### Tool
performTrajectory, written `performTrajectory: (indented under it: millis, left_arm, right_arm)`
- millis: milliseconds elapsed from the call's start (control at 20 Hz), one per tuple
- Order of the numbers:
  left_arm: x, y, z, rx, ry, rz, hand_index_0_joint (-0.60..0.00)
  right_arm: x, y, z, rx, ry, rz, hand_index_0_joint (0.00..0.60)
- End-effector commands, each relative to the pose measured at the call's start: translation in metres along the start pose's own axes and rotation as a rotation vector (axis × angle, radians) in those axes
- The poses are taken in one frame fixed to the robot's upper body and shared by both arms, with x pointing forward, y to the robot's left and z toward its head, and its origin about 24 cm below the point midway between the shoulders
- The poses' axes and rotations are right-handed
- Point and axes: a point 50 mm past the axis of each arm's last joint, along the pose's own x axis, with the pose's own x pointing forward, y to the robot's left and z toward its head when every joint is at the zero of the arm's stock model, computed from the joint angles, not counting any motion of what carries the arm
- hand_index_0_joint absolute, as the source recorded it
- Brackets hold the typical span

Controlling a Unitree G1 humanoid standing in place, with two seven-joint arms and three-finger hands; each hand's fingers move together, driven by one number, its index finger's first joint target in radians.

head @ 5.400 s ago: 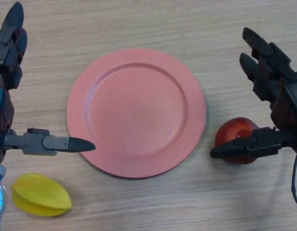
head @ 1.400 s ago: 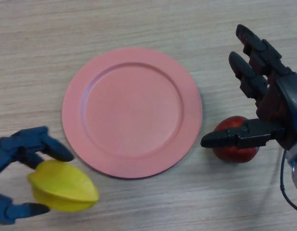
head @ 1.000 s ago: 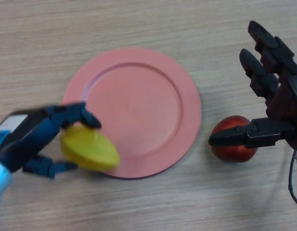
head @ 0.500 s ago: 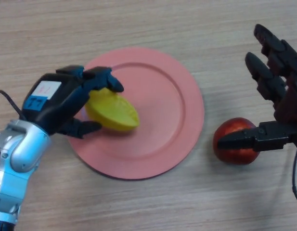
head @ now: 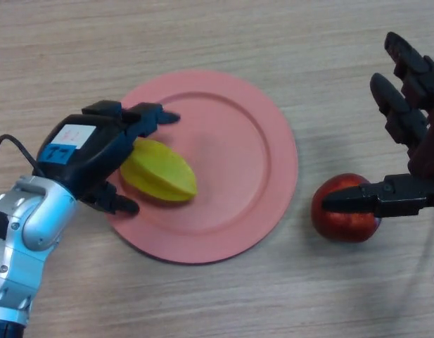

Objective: Pick up the yellow starfruit and place it on the plate

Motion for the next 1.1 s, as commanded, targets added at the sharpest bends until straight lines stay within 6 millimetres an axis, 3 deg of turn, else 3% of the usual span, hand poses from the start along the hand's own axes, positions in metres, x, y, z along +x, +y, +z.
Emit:
performTrajectory:
  millis: [50, 150, 300, 500, 700, 900, 1100]
  left_arm:
    - [0.000, 0.041, 0.005, -0.002, -0.051, 0.249, 0.000]
    - [-0.006, 0.047, 0.008, -0.107, -0.056, 0.281, 0.000]
    - [-0.013, 0.070, 0.016, -0.345, -0.085, 0.428, 0.000]
    - [-0.024, 0.095, 0.017, -0.642, -0.129, 0.478, 0.000]
    - [-0.036, 0.090, 0.014, -0.842, -0.138, 0.511, 0.000]
    - [-0.040, 0.087, 0.013, -0.995, -0.172, 0.469, 0.000]
    - [-0.040, 0.089, 0.007, -0.973, -0.155, 0.546, 0.000]
  right_arm:
    - [-0.003, -0.006, 0.038, -0.041, -0.239, -0.033, 0.000]
    - [-0.004, -0.004, 0.040, -0.054, -0.249, -0.039, 0.000]
    - [-0.002, -0.003, 0.043, -0.048, -0.250, -0.033, 0.000]
    - [0.006, -0.009, 0.044, -0.065, -0.247, -0.024, 0.000]
    - [0.009, -0.018, 0.041, -0.093, -0.236, -0.042, 0.000]
    - [0.015, -0.013, 0.031, -0.108, -0.216, -0.032, 0.000]
    - [0.020, -0.012, 0.027, -0.091, -0.199, -0.025, 0.000]
